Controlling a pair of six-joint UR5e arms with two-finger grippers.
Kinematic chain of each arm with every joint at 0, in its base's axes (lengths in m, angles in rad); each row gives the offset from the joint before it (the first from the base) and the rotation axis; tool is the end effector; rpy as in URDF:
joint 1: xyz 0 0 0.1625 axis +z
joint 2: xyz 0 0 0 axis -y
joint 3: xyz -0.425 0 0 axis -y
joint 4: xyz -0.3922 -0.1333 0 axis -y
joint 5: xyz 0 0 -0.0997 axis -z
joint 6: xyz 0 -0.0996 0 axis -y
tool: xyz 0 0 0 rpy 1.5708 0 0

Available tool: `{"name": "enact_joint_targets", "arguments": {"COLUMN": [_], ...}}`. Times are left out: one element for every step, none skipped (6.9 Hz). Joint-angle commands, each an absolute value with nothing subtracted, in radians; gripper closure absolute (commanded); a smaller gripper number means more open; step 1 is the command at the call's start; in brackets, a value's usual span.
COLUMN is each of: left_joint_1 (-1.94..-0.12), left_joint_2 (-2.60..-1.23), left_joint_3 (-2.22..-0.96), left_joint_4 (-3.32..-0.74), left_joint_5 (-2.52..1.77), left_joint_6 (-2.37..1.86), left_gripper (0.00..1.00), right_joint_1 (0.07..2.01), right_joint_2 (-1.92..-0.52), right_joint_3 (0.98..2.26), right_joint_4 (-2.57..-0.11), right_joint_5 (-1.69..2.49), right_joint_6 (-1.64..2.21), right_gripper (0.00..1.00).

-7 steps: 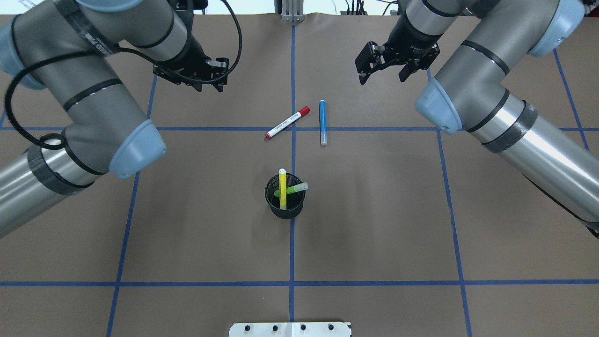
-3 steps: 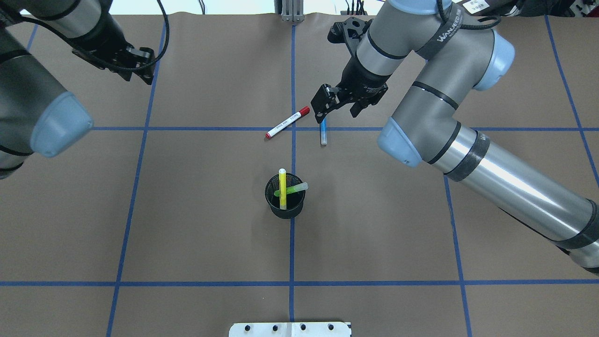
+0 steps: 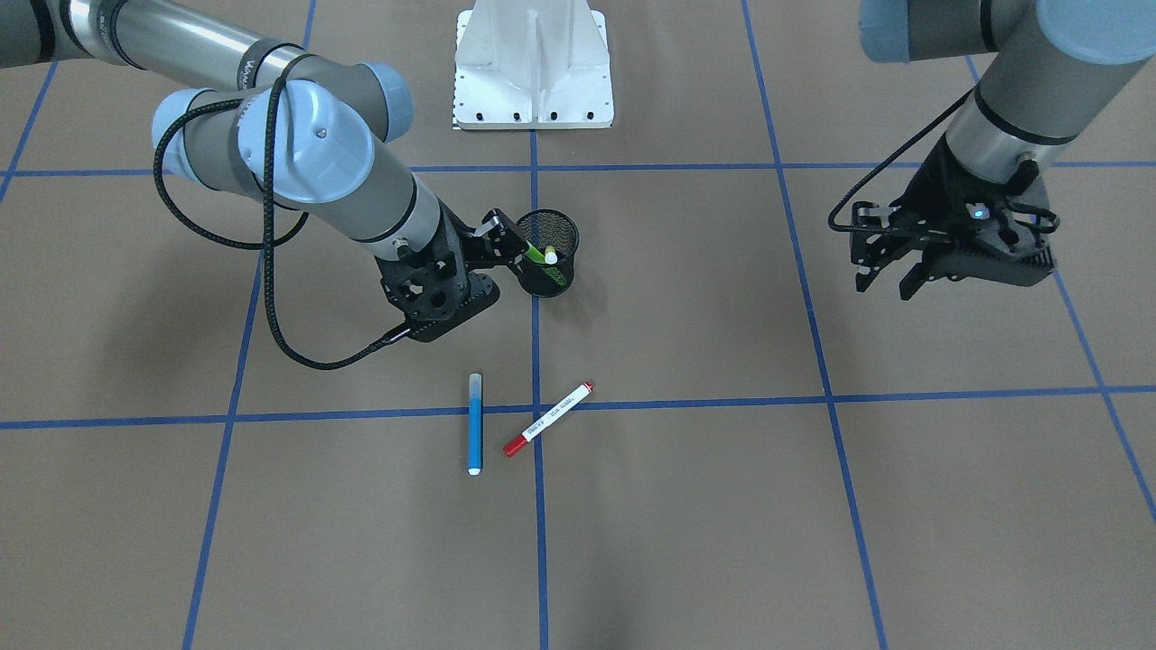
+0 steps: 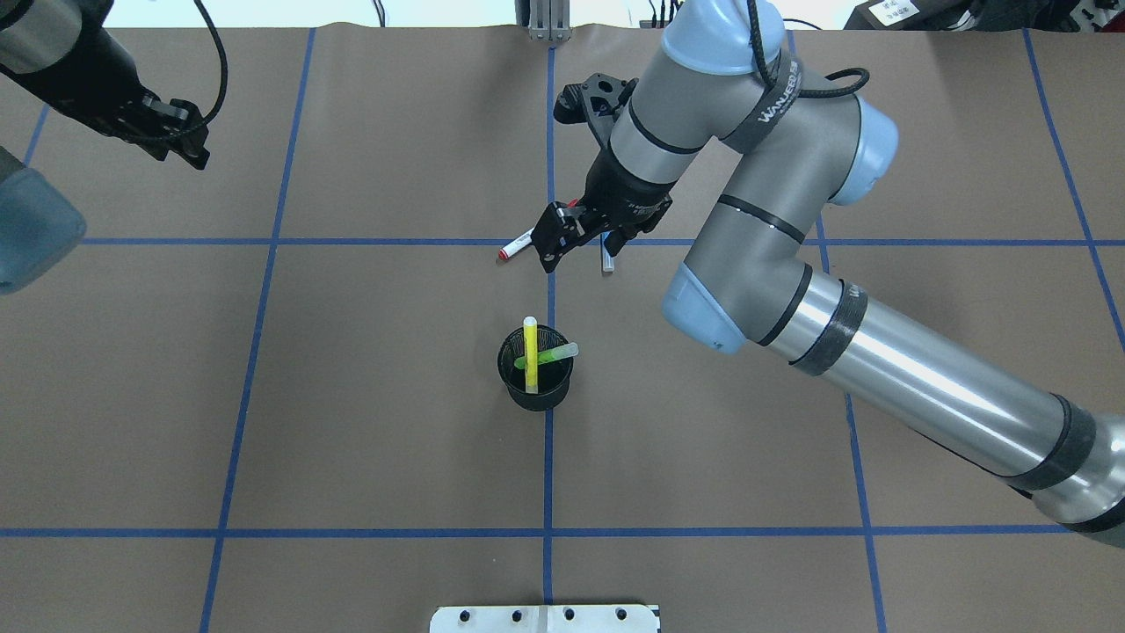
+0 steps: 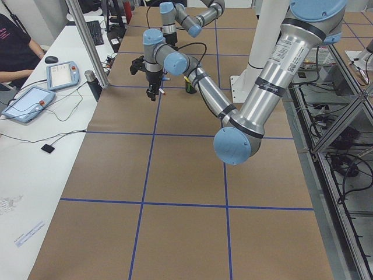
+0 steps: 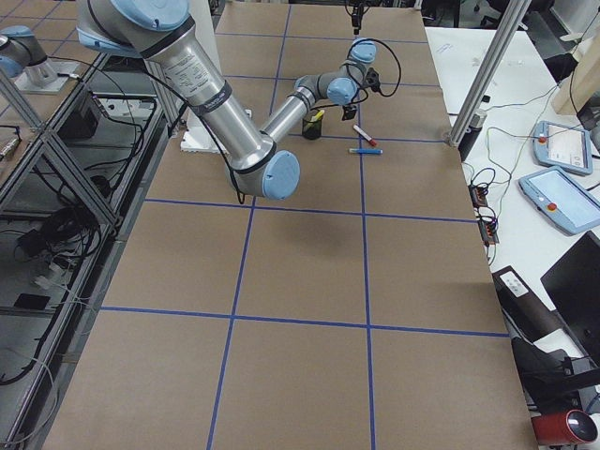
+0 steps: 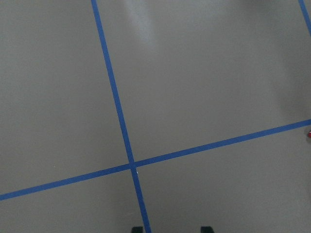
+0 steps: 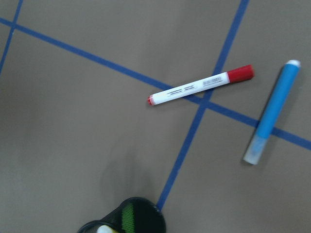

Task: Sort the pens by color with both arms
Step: 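Move the right gripper over the pen cup while the left arm withdraws, then lower the right gripper into the cup and grasp the green marker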

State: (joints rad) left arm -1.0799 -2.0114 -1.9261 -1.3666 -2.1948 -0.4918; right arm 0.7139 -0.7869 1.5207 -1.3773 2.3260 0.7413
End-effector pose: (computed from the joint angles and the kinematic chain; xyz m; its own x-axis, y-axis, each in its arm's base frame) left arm 0.2088 -0.5500 0.2782 0.6802 0.2449 -0.6909 -0.0795 0.9616 0.2627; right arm -0.4934 -0.5135 0.1646 0.3522 -0.4055 0.8435 0.2924 0.9038 0.3124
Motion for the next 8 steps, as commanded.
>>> {"name": "enact_joint_targets", "arguments": {"left_joint_1": [-1.094,-1.097,-1.097,-1.097,-1.097,-1.097,-1.097,-1.097], "left_joint_2": [-1.983,-1.983,-1.983,-1.982,-1.983,-1.982,-1.98,-1.979], "left_joint_3": [-1.95,-1.948,-1.948,-1.95,-1.951,-1.951,-1.951,-1.954], "left_joint_4": [-1.365,-1.365,-1.365,-1.365,-1.365,-1.365,-1.365,-1.365], "left_joint_5": [-2.2,-2.2,-2.2,-2.2,-2.2,-2.2,-2.2,-2.2], "left_joint_6": [-0.483,-0.483,-0.483,-0.483,-0.485,-0.485,-0.485,-0.485], "left_gripper": [0.5,0.5,0.5,0.5,0.5,0.5,0.5,0.5], "right_joint_1": [0.652,0.625,0.602,0.601,0.592,0.586,0.583,0.583], "right_joint_2": [-0.796,-0.813,-0.889,-0.923,-0.933,-0.919,-0.907,-0.904], "right_joint_3": [1.535,1.56,1.625,1.643,1.641,1.637,1.634,1.629], "right_joint_4": [-1.356,-1.356,-1.317,-1.248,-1.232,-1.232,-1.232,-1.232], "right_joint_5": [2.31,2.275,2.245,2.24,2.224,2.22,2.204,2.204], "right_joint_6": [0.776,0.799,0.801,0.822,0.851,0.882,0.896,0.903], "right_gripper": [0.08,0.08,0.08,0.08,0.11,0.21,0.24,0.27]}}
